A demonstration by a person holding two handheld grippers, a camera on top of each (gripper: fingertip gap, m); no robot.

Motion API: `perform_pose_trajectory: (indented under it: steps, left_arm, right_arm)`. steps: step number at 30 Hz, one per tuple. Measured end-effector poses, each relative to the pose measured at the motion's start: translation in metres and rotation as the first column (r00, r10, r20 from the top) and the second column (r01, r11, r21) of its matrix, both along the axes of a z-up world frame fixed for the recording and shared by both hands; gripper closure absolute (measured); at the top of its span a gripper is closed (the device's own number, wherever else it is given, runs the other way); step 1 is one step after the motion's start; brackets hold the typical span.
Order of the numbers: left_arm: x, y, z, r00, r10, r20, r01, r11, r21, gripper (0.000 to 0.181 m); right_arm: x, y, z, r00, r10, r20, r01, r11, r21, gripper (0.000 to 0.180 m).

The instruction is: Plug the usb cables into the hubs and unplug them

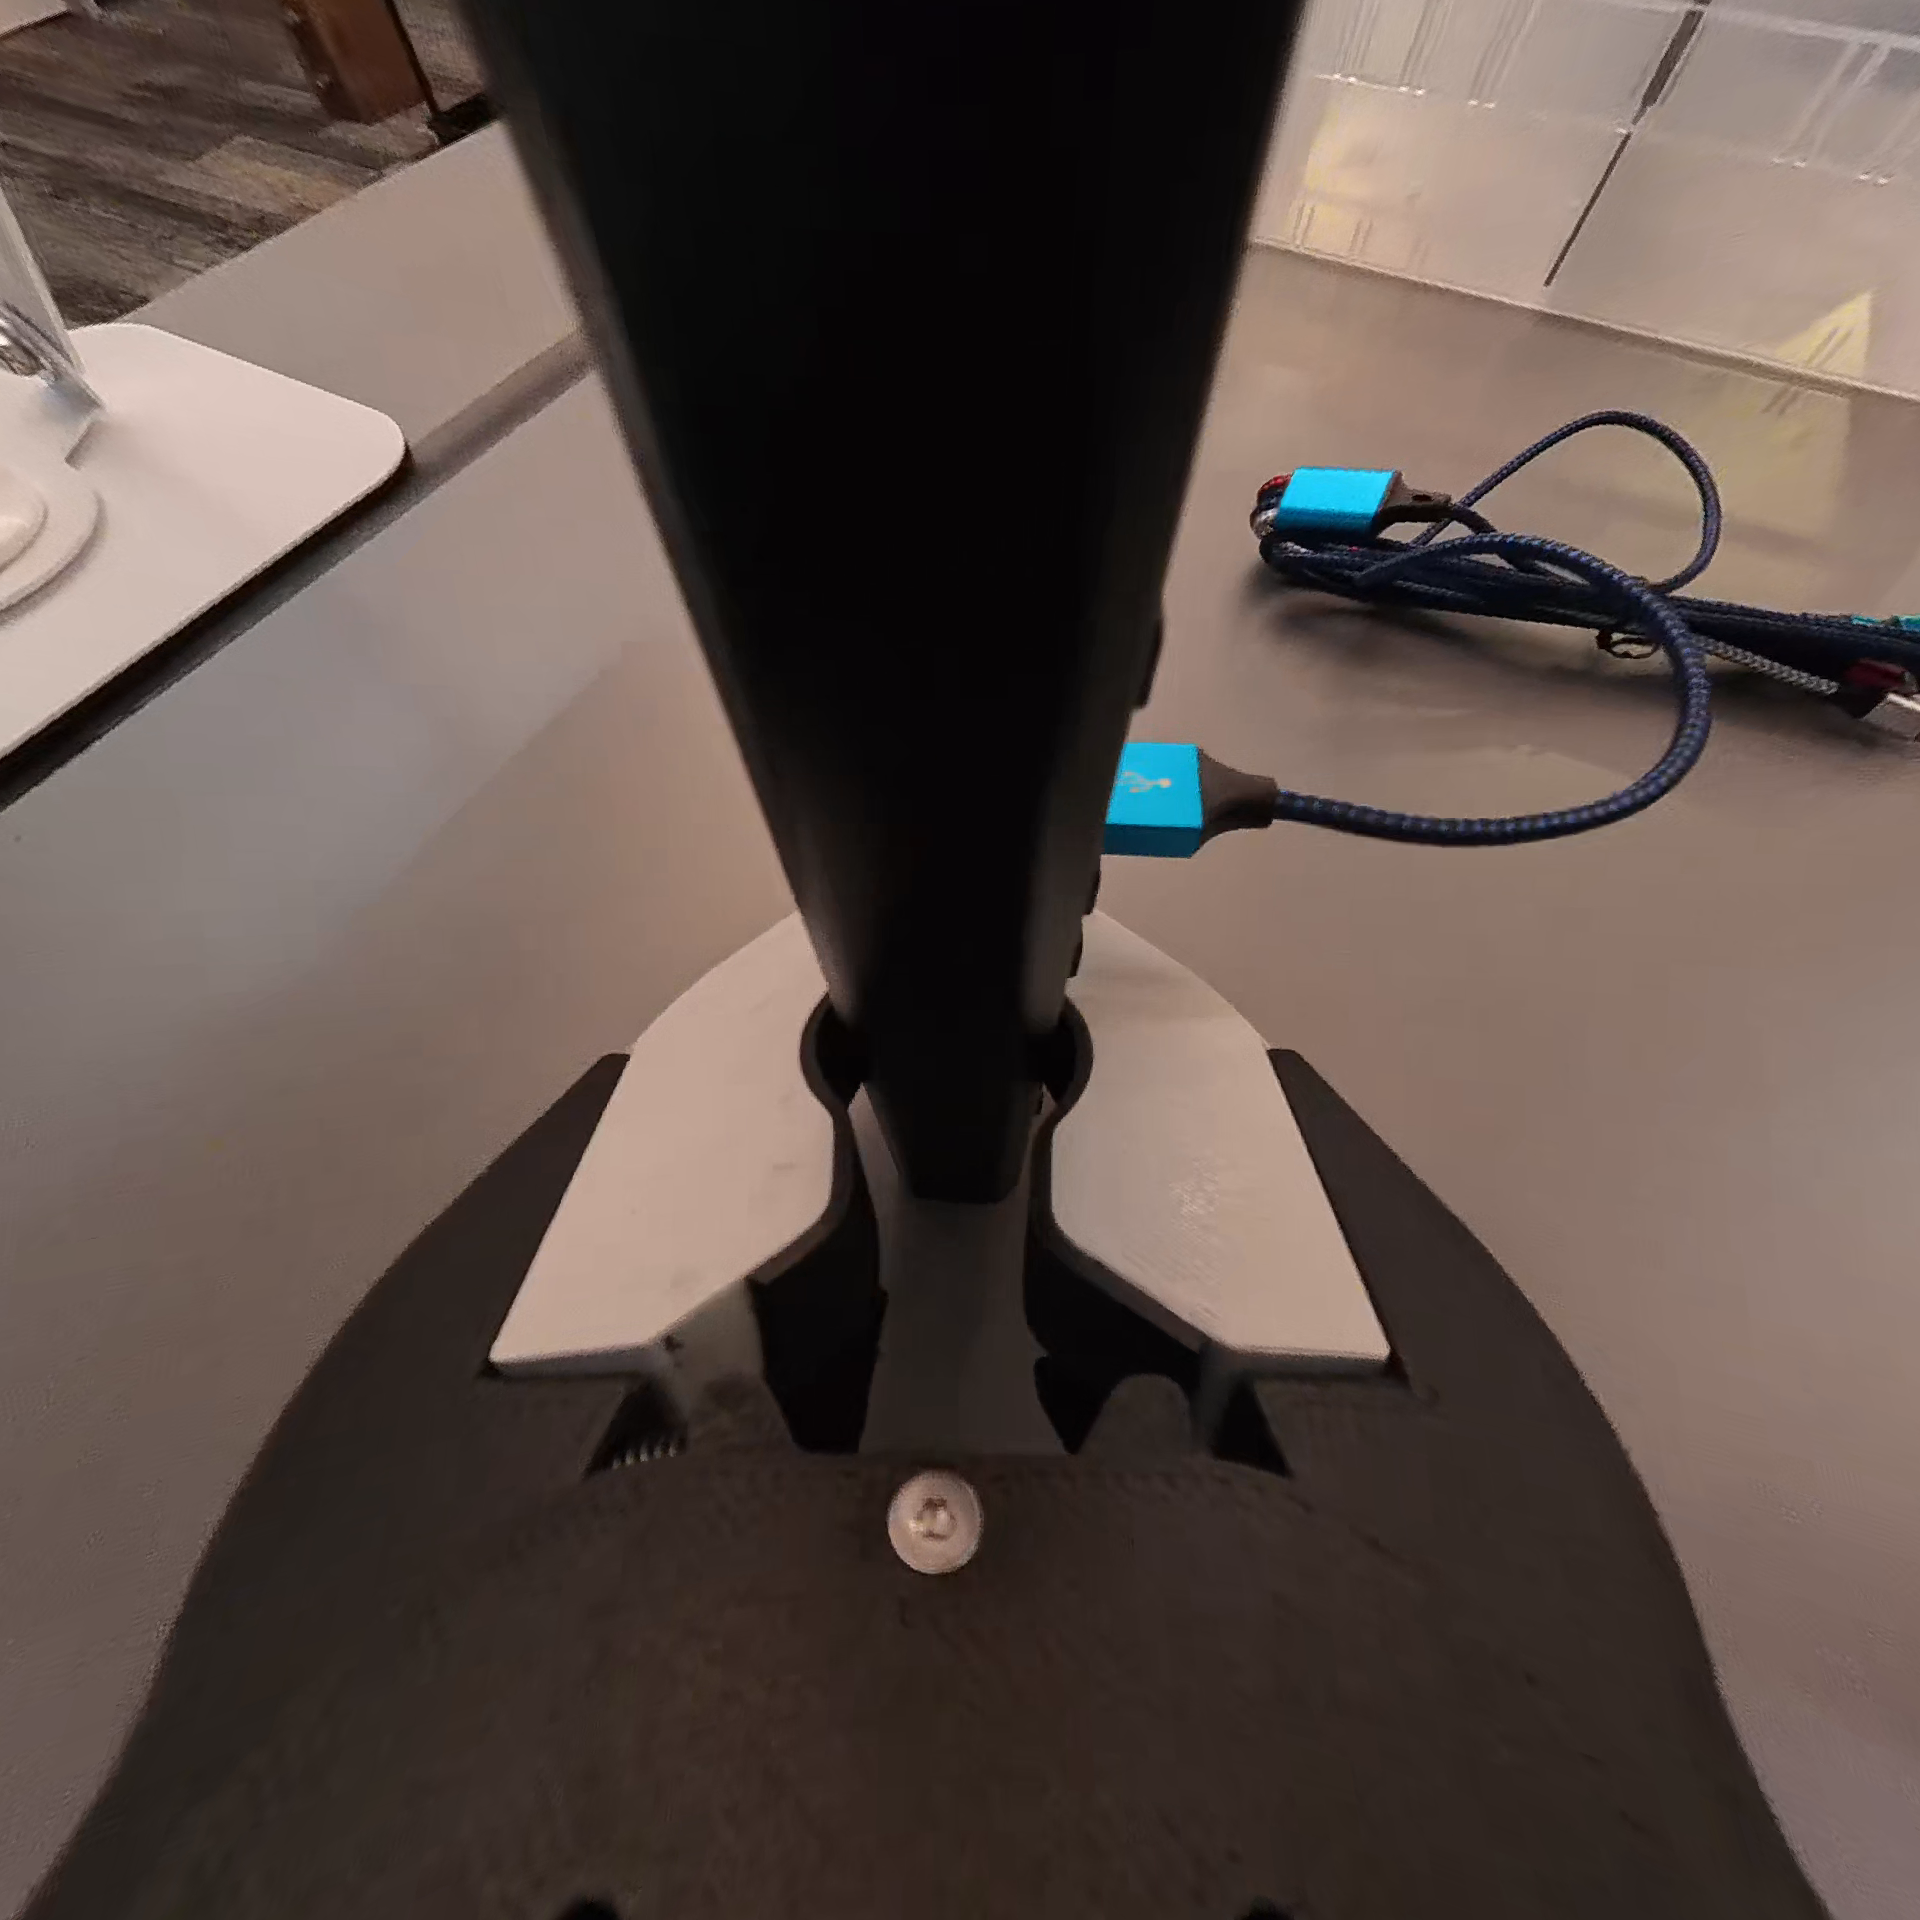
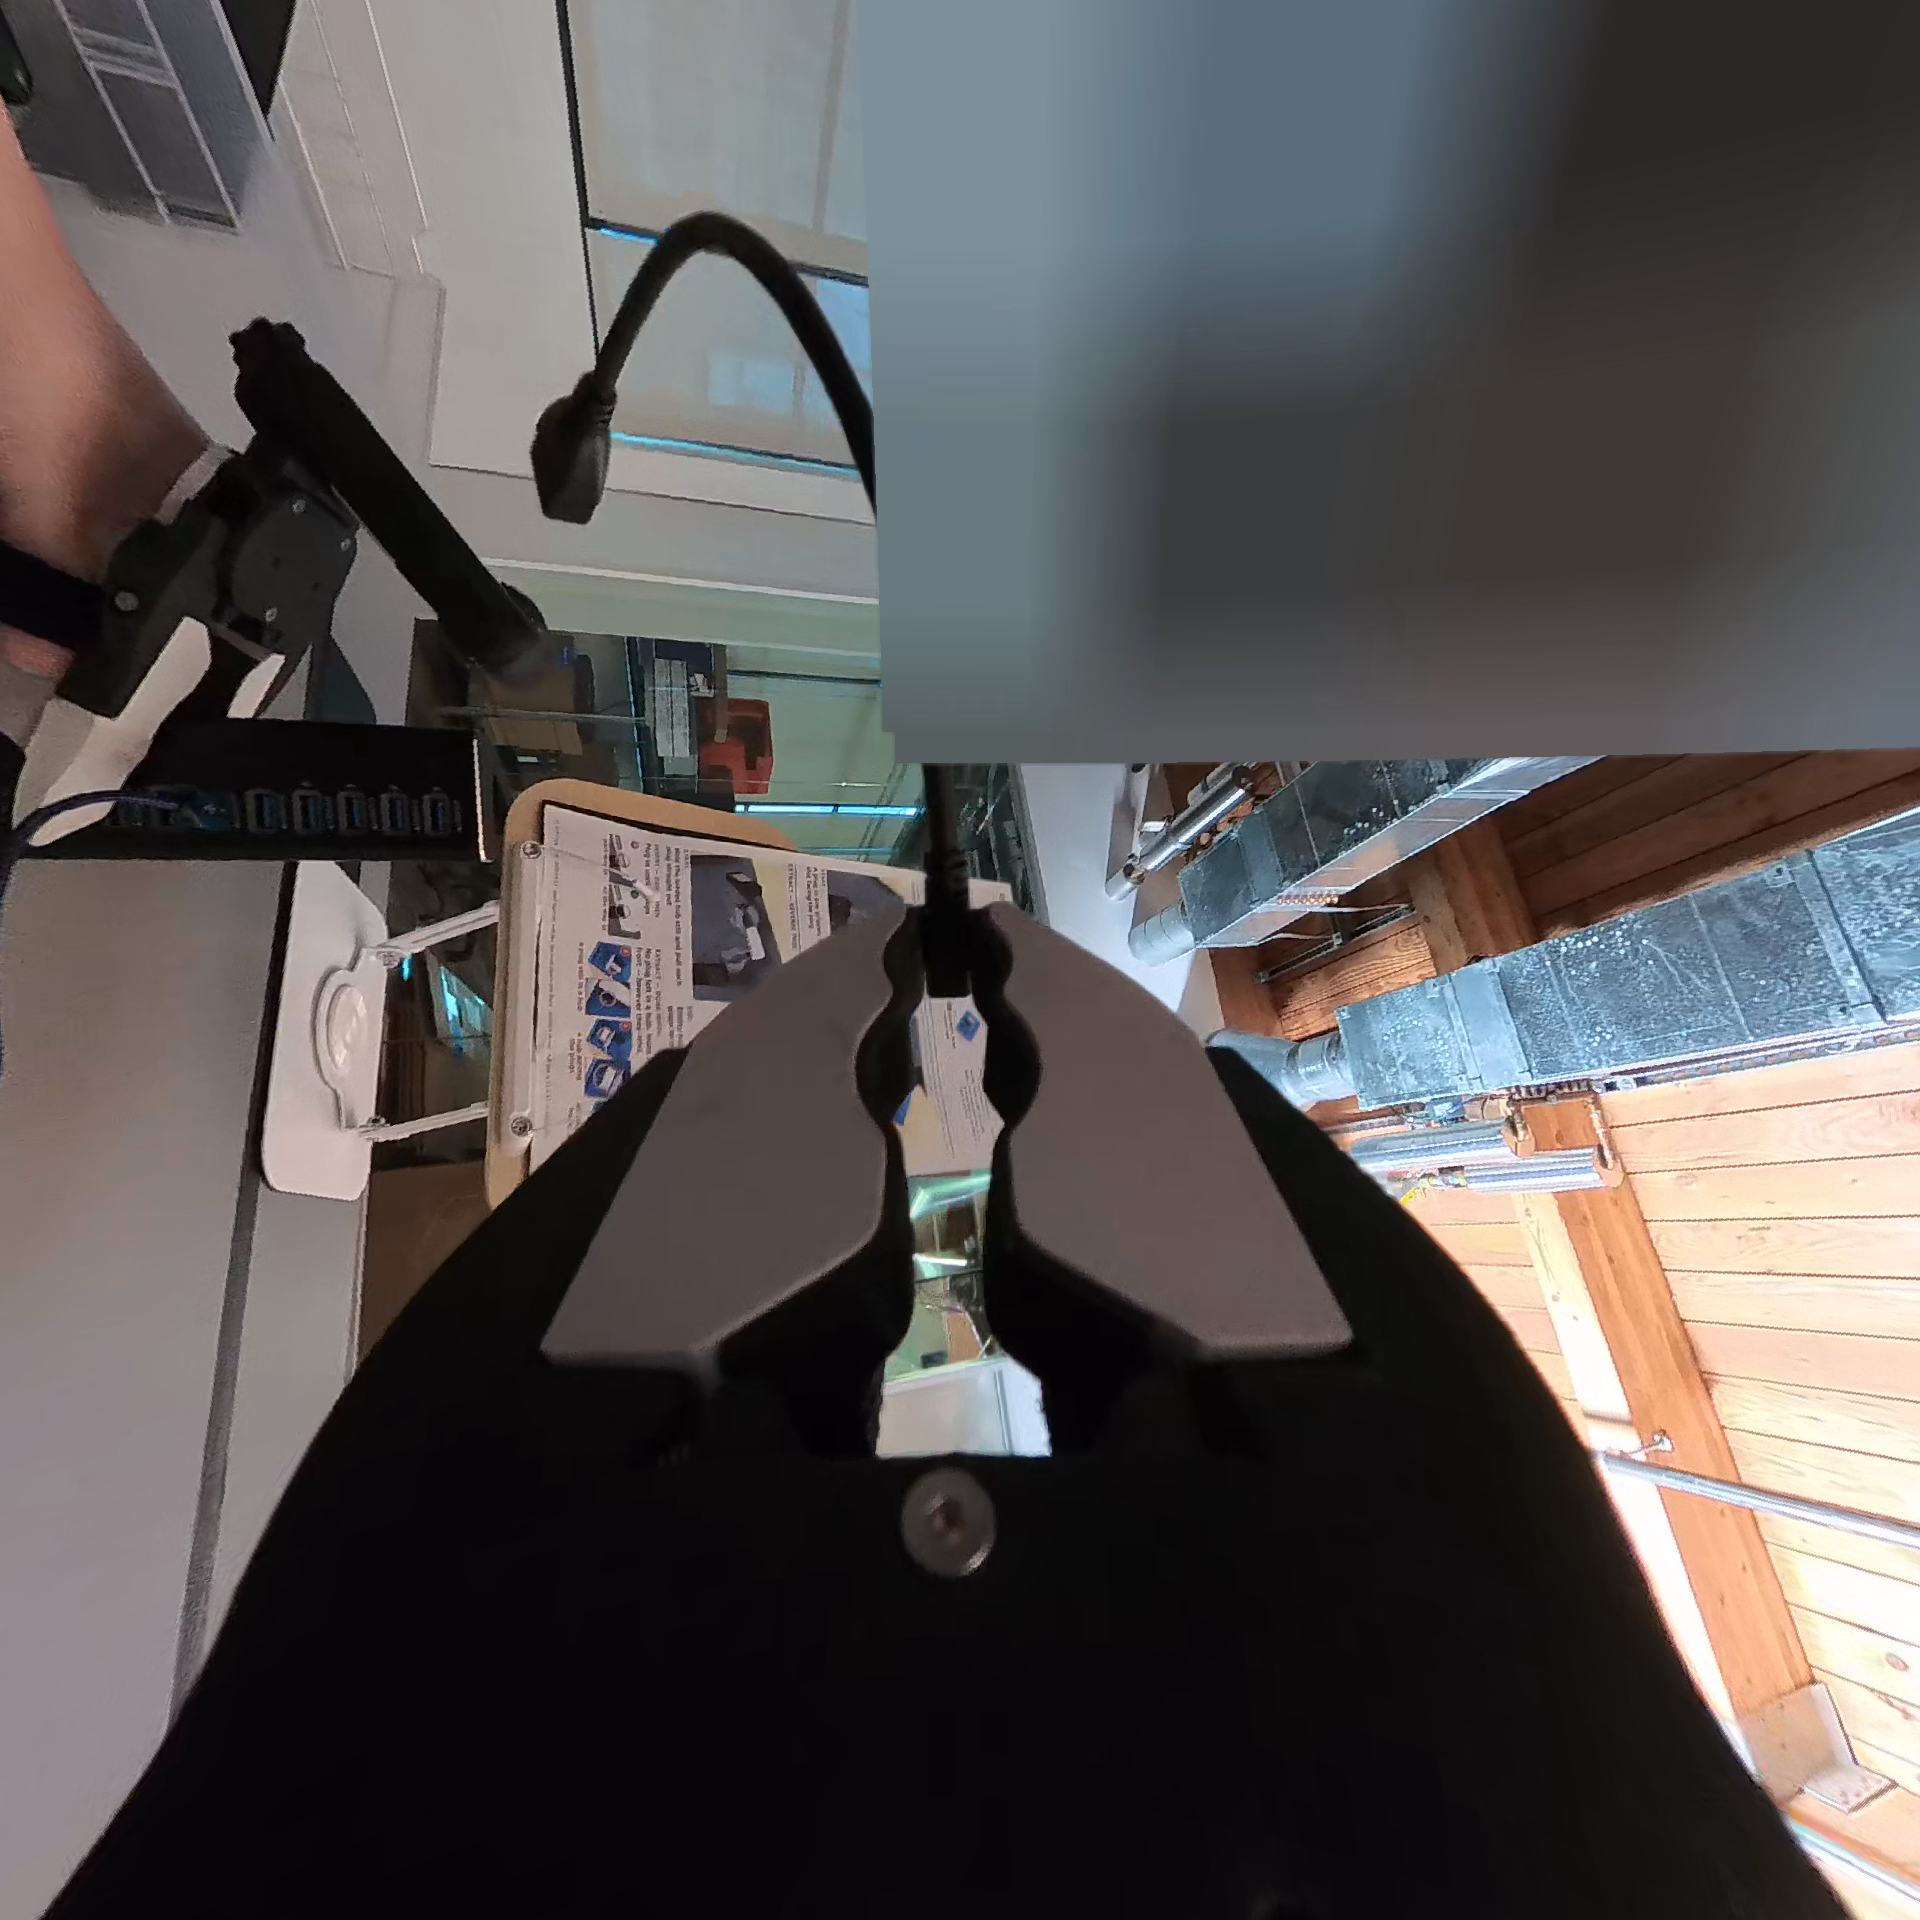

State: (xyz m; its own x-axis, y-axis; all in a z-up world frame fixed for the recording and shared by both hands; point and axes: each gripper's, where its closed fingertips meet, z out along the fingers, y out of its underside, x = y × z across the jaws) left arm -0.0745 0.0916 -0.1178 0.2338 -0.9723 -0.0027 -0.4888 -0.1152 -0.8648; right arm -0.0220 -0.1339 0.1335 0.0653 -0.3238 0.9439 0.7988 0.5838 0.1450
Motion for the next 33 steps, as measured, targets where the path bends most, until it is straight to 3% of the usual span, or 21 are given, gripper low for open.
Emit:
perform_pose_trajectory:
  steps: [6,17,28,33]
  left_arm:
    - [0.000,0.000,0.000,1.000,-0.004,0.007,0.004,1.000,-0.017,0.151]
    - [0.004,-0.001,-0.012,0.996,0.021,-0.091,-0.019,1.000,0.016,0.151]
    - [0.010,-0.023,0.014,0.988,-0.075,0.133,0.109,0.956,-0.273,0.152]
    - [0.016,-0.033,0.048,0.979,-0.122,0.161,0.153,0.967,-0.202,0.152]
  right_arm:
    - [-0.019,-0.024,0.020,0.994,0.102,0.040,-0.105,0.990,0.095,0.171]
    - [-0.040,-0.034,0.033,0.988,0.131,0.082,-0.142,0.978,0.152,0.171]
    - [-0.030,-0.022,0.051,0.989,0.147,-0.025,-0.144,0.985,0.100,0.171]
    - [-0.027,-0.019,0.044,0.991,0.135,0.005,-0.135,0.988,0.076,0.171]
